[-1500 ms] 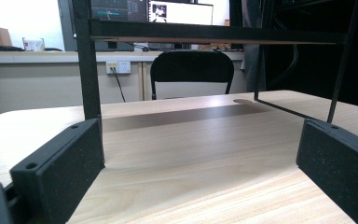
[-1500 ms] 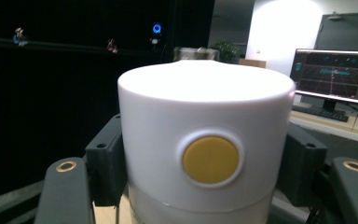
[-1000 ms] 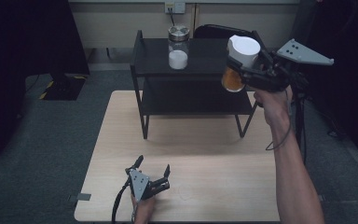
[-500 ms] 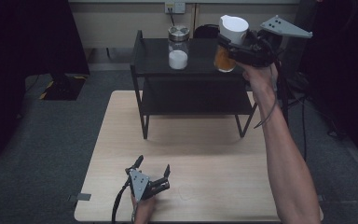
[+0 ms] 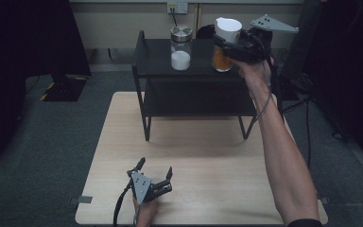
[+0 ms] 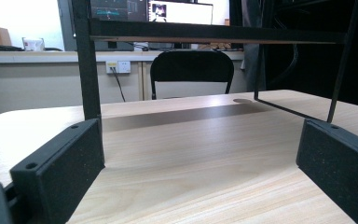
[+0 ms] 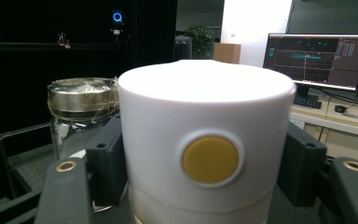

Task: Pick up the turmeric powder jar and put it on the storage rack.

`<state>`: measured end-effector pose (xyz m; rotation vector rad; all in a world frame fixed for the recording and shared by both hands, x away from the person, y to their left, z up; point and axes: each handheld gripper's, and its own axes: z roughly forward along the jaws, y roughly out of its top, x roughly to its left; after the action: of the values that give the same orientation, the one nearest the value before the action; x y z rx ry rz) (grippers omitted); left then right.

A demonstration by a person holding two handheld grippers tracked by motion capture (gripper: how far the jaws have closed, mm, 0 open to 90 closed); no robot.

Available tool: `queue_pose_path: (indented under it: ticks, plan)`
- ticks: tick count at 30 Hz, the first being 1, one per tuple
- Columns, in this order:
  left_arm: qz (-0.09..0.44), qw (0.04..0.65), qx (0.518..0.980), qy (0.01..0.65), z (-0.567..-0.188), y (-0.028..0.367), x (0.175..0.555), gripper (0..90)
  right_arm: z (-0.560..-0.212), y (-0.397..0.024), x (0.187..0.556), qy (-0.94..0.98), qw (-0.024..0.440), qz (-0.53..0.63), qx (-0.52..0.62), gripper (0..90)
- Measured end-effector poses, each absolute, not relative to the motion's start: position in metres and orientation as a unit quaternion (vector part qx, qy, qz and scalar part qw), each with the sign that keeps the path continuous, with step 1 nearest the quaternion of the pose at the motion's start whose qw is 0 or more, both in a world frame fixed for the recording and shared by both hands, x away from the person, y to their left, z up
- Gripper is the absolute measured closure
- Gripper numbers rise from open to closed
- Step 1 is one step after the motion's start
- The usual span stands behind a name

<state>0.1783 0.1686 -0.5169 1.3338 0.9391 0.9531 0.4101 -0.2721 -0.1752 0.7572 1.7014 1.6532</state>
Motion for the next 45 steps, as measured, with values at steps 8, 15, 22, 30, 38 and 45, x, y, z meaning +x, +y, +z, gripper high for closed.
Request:
queue_pose_path:
  ticks: [8,15,22,30,38,45]
  plan:
    - [0.409,0.586,0.572,0.403,-0.517,0.169,0.178,0.2,-0.178,-0.271,0.414,0.643,0.310,0.636,0.292,30.3]
    - [0.409,0.585,0.573,0.403,-0.517,0.168,0.178,0.2,-0.180,-0.269,0.412,0.636,0.312,0.639,0.300,30.0]
    - [0.409,0.585,0.573,0.403,-0.517,0.168,0.178,0.2,-0.183,-0.270,0.411,0.623,0.299,0.654,0.308,2.1]
    - [0.409,0.585,0.573,0.403,-0.517,0.168,0.178,0.2,-0.187,-0.271,0.398,0.612,0.309,0.661,0.305,0.0]
    - [0.408,0.586,0.572,0.403,-0.517,0.168,0.178,0.2,-0.200,-0.277,0.378,0.599,0.313,0.670,0.307,0.0]
    - [0.409,0.586,0.572,0.403,-0.517,0.168,0.178,0.2,-0.211,-0.287,0.353,0.598,0.317,0.675,0.294,0.0]
